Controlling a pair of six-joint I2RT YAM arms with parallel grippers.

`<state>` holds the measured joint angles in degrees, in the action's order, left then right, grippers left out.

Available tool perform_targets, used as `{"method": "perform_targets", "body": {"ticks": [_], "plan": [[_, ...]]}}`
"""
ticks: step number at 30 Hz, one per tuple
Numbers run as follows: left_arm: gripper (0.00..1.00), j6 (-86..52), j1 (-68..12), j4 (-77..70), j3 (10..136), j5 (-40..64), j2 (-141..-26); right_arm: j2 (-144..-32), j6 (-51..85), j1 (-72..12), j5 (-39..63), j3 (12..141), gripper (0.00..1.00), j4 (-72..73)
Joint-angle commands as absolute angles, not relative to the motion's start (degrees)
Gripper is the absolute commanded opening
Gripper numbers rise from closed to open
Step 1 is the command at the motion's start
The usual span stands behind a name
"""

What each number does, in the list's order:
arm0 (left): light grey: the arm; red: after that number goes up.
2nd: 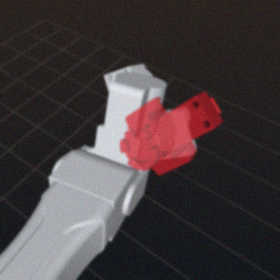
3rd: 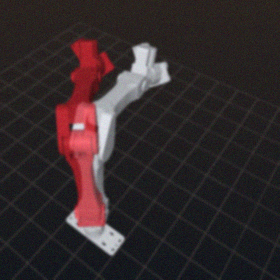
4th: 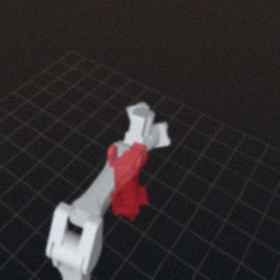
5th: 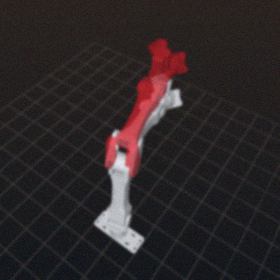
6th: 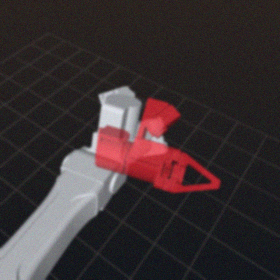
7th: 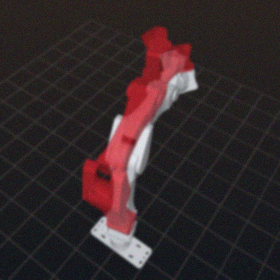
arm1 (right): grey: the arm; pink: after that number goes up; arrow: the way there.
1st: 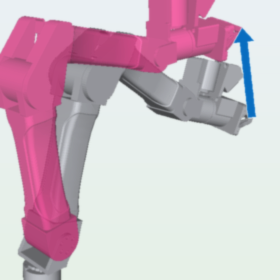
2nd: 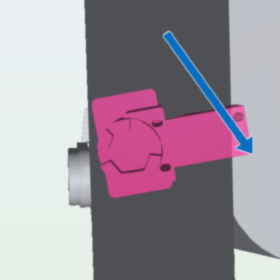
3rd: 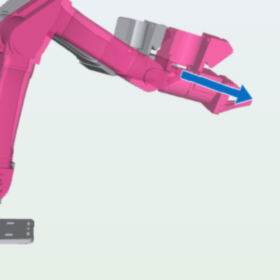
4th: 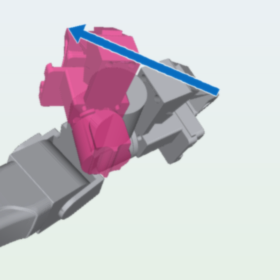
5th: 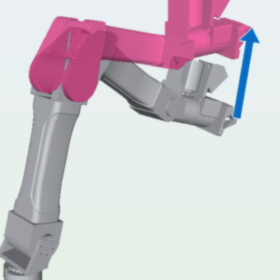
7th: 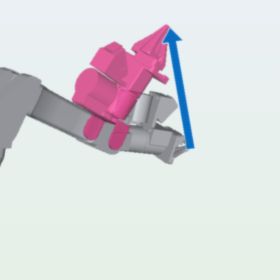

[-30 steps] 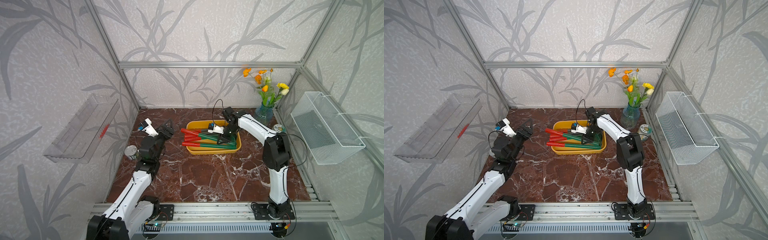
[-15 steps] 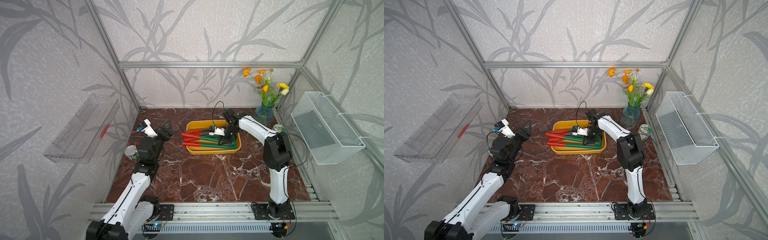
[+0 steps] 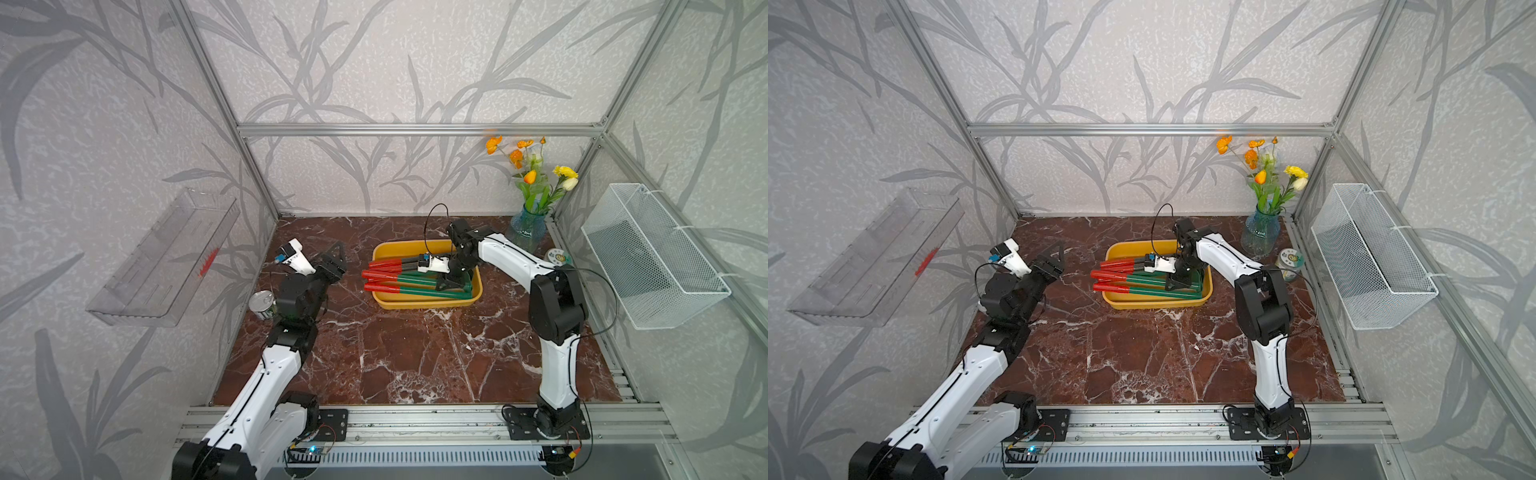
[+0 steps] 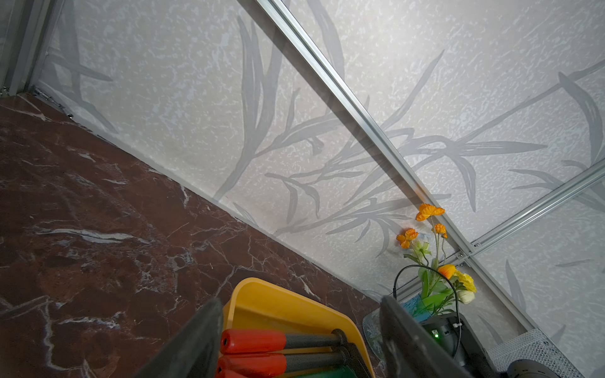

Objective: Put the small hoe into the storage box
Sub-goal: Place the hoe in the storage box, then reset both arms

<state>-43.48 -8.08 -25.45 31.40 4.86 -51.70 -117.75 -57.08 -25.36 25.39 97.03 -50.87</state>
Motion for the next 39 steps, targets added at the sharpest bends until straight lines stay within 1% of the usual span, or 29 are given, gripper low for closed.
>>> {"method": "perform_targets", "body": {"ticks": [1, 7, 9, 13, 16, 19, 21, 26, 28, 30, 31, 32, 33, 34, 35, 36, 38, 39], "plan": [[0.75, -42.1, -7.8, -24.9, 32.4, 5.8, -50.2, -115.9, -57.1, -25.7, 21.6, 94.7, 0.37, -42.6], [0.75, -41.7, -7.7, -23.7, 32.5, 6.0, -49.1, -110.4, -54.8, -25.9, 23.4, 91.8, 0.43, -39.3], [0.75, -41.8, -7.7, -23.5, 32.5, 6.1, -48.7, -109.1, -54.4, -25.9, 23.7, 91.1, 0.47, -39.4], [0.75, -41.7, -7.7, -22.9, 32.5, 6.3, -48.0, -108.1, -53.9, -25.8, 21.2, 89.8, 0.48, -39.4], [0.75, -41.5, -7.7, -22.3, 32.5, 6.4, -47.3, -105.7, -53.1, -25.8, 22.4, 88.8, 0.49, -39.4], [0.75, -41.3, -7.7, -22.0, 32.7, 6.4, -46.9, -101.9, -50.3, -25.8, 21.9, 87.8, 0.49, -39.2], [0.75, -41.5, -7.7, -21.9, 32.6, 6.4, -46.6, -99.6, -47.7, -25.8, 19.4, 86.4, 0.47, -39.0], [0.75, -41.8, -7.7, -22.1, 32.2, 6.6, -46.3, -95.8, -39.2, -25.8, 12.6, 83.1, 0.37, -40.8], [0.75, -41.4, -7.7, -22.2, 32.3, 7.3, -46.8, -93.6, -34.6, -25.7, 12.8, 79.4, 0.37, -37.6], [0.75, -39.4, -7.7, -19.8, 33.1, 7.8, -46.9, -90.6, -29.1, -25.8, 13.9, 74.6, 0.38, -31.1], [0.76, -37.8, -7.7, -17.3, 33.6, 7.1, -46.6, -88.5, -26.7, -25.8, 14.0, 71.2, 0.41, -26.7], [0.77, -36.1, -7.7, -15.7, 33.9, 6.5, -46.4, -86.3, -24.0, -25.8, 13.1, 68.1, 0.46, -21.8], [0.78, -31.5, -7.7, -15.3, 34.0, 7.4, -46.4, -83.5, -21.1, -25.8, 11.6, 63.7, 0.57, -15.4], [0.8, -28.8, -7.8, -13.7, 34.6, 6.4, -46.5, -80.5, -19.1, -25.8, 9.1, 58.9, 0.73, -8.6], [0.85, -27.4, -7.8, -11.0, 35.5, 4.0, -46.6, -77.2, -16.1, -25.8, 5.7, 54.2, 0.82, -2.0], [0.87, -26.0, -8.0, -9.6, 35.9, 2.1, -47.0, -74.4, -14.3, -25.7, 3.3, 50.9, 0.99, 2.2], [0.99, -23.9, -7.8, -6.4, 36.7, -3.4, -48.3, -68.4, -10.5, -25.7, -5.1, 44.6, 0.99, 8.4], [1.0, -22.9, -7.8, -5.4, 36.6, -5.6, -48.6, -65.9, -10.2, -25.5, -7.6, 42.3, 0.99, 10.1]]}}
